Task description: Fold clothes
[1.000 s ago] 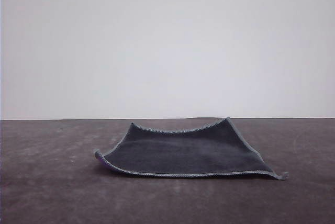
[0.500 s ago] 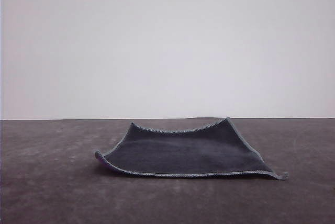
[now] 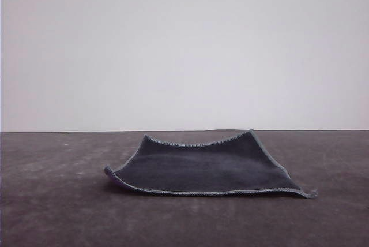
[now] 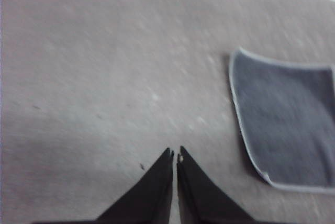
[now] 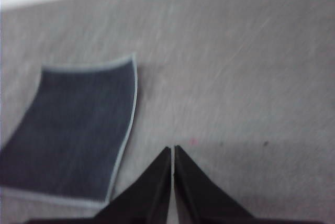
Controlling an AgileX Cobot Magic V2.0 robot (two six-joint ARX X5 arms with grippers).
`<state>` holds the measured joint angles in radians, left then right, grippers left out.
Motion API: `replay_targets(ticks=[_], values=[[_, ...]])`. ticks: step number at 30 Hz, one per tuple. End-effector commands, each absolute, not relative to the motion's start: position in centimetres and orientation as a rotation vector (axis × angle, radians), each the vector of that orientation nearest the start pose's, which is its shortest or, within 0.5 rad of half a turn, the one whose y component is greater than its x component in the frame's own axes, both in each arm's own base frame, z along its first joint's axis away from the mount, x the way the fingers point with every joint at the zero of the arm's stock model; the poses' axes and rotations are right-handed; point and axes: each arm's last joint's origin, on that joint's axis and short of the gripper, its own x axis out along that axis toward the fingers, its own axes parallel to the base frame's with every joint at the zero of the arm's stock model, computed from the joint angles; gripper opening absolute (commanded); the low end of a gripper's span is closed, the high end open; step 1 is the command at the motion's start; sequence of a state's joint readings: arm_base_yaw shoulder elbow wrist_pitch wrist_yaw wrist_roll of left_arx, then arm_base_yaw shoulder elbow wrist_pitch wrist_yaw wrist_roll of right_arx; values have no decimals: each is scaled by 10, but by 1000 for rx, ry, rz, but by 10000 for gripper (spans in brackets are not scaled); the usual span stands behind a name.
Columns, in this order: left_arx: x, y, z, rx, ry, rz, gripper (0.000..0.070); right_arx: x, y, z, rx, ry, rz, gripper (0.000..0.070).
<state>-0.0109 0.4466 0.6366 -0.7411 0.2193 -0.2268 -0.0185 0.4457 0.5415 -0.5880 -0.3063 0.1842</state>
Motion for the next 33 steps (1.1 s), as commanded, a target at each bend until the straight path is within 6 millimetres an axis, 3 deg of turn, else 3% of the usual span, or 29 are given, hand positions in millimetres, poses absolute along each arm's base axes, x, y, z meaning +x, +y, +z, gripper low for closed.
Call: replay_targets(ticks=[1, 6, 14, 23, 25, 27, 28, 29, 33], values=[[98, -8, 276, -251, 588, -197, 3, 112, 8, 256, 196, 533, 279, 6], [118, -12, 269, -218, 674, -252, 3, 133, 9, 246, 164, 608, 313, 7], [140, -33, 268, -105, 648, -410, 3, 152, 23, 242, 143, 617, 404, 7], [140, -50, 266, 64, 631, -560, 23, 153, 41, 241, 110, 624, 551, 16], [140, -50, 266, 64, 626, -562, 164, 153, 42, 241, 94, 617, 559, 119], [140, -50, 267, 63, 620, -562, 359, 153, 42, 241, 88, 608, 555, 297], [140, -50, 267, 62, 617, -562, 422, 154, 42, 242, 86, 605, 551, 360], [140, -50, 268, 62, 613, -562, 453, 154, 41, 242, 85, 602, 547, 397], [139, -50, 269, 61, 600, -562, 441, 154, 41, 242, 83, 595, 543, 398]])
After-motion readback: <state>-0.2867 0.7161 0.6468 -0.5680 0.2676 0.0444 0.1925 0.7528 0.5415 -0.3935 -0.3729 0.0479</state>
